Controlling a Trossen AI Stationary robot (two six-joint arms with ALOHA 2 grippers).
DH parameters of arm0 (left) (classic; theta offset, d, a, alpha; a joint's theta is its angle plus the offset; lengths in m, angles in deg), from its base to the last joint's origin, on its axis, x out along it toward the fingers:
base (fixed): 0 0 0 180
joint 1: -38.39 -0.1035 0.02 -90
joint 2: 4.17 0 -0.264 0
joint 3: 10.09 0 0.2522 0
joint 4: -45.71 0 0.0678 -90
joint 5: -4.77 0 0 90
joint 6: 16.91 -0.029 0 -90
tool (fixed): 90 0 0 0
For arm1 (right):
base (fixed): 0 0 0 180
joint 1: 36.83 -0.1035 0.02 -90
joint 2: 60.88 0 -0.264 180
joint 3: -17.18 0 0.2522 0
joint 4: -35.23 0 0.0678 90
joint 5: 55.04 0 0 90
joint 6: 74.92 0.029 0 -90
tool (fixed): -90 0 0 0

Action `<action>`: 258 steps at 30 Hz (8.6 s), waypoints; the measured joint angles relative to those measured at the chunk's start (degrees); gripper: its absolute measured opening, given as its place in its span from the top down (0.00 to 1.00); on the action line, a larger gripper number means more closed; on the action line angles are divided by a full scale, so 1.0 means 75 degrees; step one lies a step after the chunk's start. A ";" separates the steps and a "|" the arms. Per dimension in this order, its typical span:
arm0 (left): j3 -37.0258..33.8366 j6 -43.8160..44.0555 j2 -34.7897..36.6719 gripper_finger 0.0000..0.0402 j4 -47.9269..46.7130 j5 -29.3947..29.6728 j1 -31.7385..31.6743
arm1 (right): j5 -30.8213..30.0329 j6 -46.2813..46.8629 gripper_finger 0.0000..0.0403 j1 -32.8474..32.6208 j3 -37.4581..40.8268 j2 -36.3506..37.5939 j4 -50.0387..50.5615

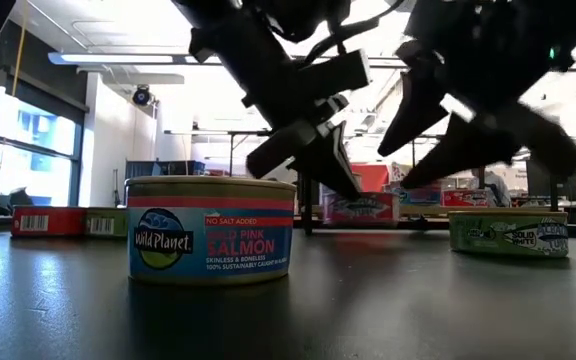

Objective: Stack canned seafood by type on shelf
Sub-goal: Put the red tuna can on the shelf, then put the green tuna can on the shelf

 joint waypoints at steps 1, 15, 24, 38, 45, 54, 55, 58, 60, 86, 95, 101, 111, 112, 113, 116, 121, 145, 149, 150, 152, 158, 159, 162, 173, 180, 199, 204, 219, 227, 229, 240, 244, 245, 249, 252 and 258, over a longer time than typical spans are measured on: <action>0.0058 0.0077 0.0001 1.00 -0.0051 -0.0037 -0.0022 | -0.0086 -0.0224 0.42 0.0021 0.0000 -0.0099 0.0007; 0.0530 0.0688 0.0012 1.00 -0.0492 -0.1343 -0.0338 | -0.1311 -0.0421 0.42 0.0433 -0.0012 -0.1102 -0.0175; 0.1024 0.1039 0.0015 1.00 -0.1002 -0.1647 -0.0212 | -0.1427 0.0391 0.54 0.0425 -0.0003 -0.1110 -0.0425; 0.1573 0.1014 0.0204 1.00 -0.1687 -0.1738 -0.0326 | -0.1521 0.1306 0.71 0.0290 0.0003 -0.1058 -0.0354; 0.1371 0.0599 0.0892 1.00 -0.1844 -0.1665 -0.1233 | -0.1593 0.1607 0.71 0.0258 0.0003 -0.0015 0.0433; -0.0379 0.0618 0.1592 1.00 -0.0171 -0.3167 -0.2708 | -0.1632 0.3801 0.71 0.0455 0.0000 0.2189 0.4690; -0.0640 0.0614 0.1628 1.00 0.0188 -0.3335 -0.2804 | -0.1549 0.4260 0.71 0.0531 0.0000 0.2387 0.5324; -0.1366 0.0609 0.1656 1.00 0.1177 -0.3639 -0.2953 | -0.1398 0.5571 0.71 0.0827 0.0003 0.2826 0.7079; -0.1730 0.0581 0.1659 1.00 0.1845 -0.3716 -0.3008 | -0.1398 0.6331 0.71 0.1088 0.0003 0.2998 0.7955; -0.2886 0.0539 0.1673 1.00 0.4310 -0.3818 -0.3305 | -0.0222 0.2091 0.71 0.5303 0.1629 0.3303 0.4388; -0.2886 0.0680 0.1673 1.00 0.4299 -0.3817 -0.3303 | 0.0038 0.1439 0.71 0.6212 0.1628 0.2684 0.4381; -0.2886 0.0833 0.1672 1.00 0.4301 -0.3813 -0.3269 | -0.0319 0.1383 0.63 0.6438 0.1600 0.1972 0.4385; -0.2886 0.0881 0.1670 1.00 0.4316 -0.3810 -0.3046 | -0.0439 0.1170 0.53 0.6474 0.1603 0.1588 0.4378; -0.2886 0.0881 0.1670 1.00 0.4316 -0.3810 -0.3016 | -0.0388 0.1164 0.51 0.6477 0.1603 0.1588 0.4381; -0.2886 0.0881 0.1670 1.00 0.4316 -0.3810 -0.2983 | -0.0337 0.1141 0.49 0.6477 0.1609 0.1585 0.4384; -0.2886 0.0881 0.1670 1.00 0.4392 -0.3810 -0.2903 | -0.0279 0.1132 0.42 0.6477 0.1612 0.1583 0.4419; -0.2883 0.1014 0.1670 1.00 0.4666 -0.3810 -0.2840 | -0.0256 0.1432 0.33 0.6474 0.1450 0.1577 0.4934; -0.2877 0.0266 0.5357 1.00 0.1700 -0.0917 -0.1098 | 0.0018 0.6358 0.35 0.3327 -0.0627 0.2588 0.7378; -0.2877 0.0693 0.6466 1.00 0.1077 -0.0656 -0.0238 | 0.0427 0.6486 0.35 0.2412 -0.0627 0.2616 0.6378; -0.2877 0.0871 0.6728 1.00 0.0928 -0.0652 -0.0041 | 0.0446 0.6477 0.35 0.2199 -0.0627 0.2594 0.6015; -0.2877 0.1536 0.7204 1.00 0.0655 -0.0640 0.0343 | 0.0418 0.6414 0.35 0.1818 -0.0627 0.2524 0.5160; -0.2877 0.3957 0.8027 1.00 -0.0603 -0.0597 0.1216 | -0.0357 0.5332 0.35 0.1020 -0.0627 0.1970 0.2690; -0.2877 0.4336 0.8054 1.00 -0.0913 -0.0545 0.1320 | -0.0428 0.5078 0.35 0.0960 -0.0627 0.1820 0.2317; -0.2877 0.5445 0.7999 1.00 -0.1956 -0.0122 0.1581 | -0.0289 0.4156 0.35 0.0973 -0.0627 0.1318 0.1221; -0.2880 0.9059 0.6772 1.00 -0.5165 0.2250 0.1734 | 0.0155 0.1873 0.35 0.1770 -0.0619 0.0603 -0.2140; -0.2880 0.8425 0.5895 1.00 -0.5081 0.2415 0.1474 | 0.0179 0.3576 0.35 0.1509 -0.0621 0.1665 0.0280; -0.2880 0.7046 0.3238 0.66 -0.1969 0.2237 0.1695 | 0.1335 0.5379 0.35 -0.1120 -0.0014 0.1425 0.3167; -0.2880 0.6482 0.2644 0.66 -0.0416 0.2143 0.1875 | 0.1453 0.4483 0.41 -0.1084 0.1309 0.1413 0.0546; -0.2880 0.6345 0.2300 0.66 0.0221 0.2130 0.2253 | 0.1254 0.2117 0.83 -0.0544 0.2833 0.1174 -0.1444; -0.2886 0.6397 0.2667 0.66 -0.0049 0.2176 0.2546 | 0.0105 0.1971 0.96 -0.0596 0.2735 0.0481 -0.1834; -0.2886 0.6327 0.2784 0.66 -0.0064 0.2206 0.2602 | -0.0026 0.1743 0.98 -0.0583 0.2589 0.0466 -0.1753; -0.2886 0.8310 0.3666 0.66 -0.2632 0.3162 0.3248 | -0.0969 0.0584 1.00 -0.0403 0.1615 0.0428 -0.1708; -0.2886 0.9525 0.3894 0.66 -0.3919 0.4557 0.3864 | -0.1516 0.0291 1.00 -0.0040 0.1420 0.0434 -0.1742; -0.2886 0.9778 0.3906 0.66 -0.4131 0.4853 0.4009 | -0.1520 0.0215 1.00 0.0104 0.1379 0.0434 -0.1746; -0.2886 1.0599 0.3886 0.66 -0.4719 0.5669 0.4429 | -0.1642 -0.0237 1.00 0.0915 0.1300 0.0438 -0.2179; -0.2886 1.0906 0.3866 0.66 -0.4877 0.5823 0.4602 | -0.1788 -0.0990 1.00 0.1660 0.1294 0.0449 -0.2825; -0.2886 1.1086 0.3871 0.66 -0.4916 0.5860 0.4790 | -0.1695 -0.1981 1.00 0.3172 0.1285 0.0458 -0.3770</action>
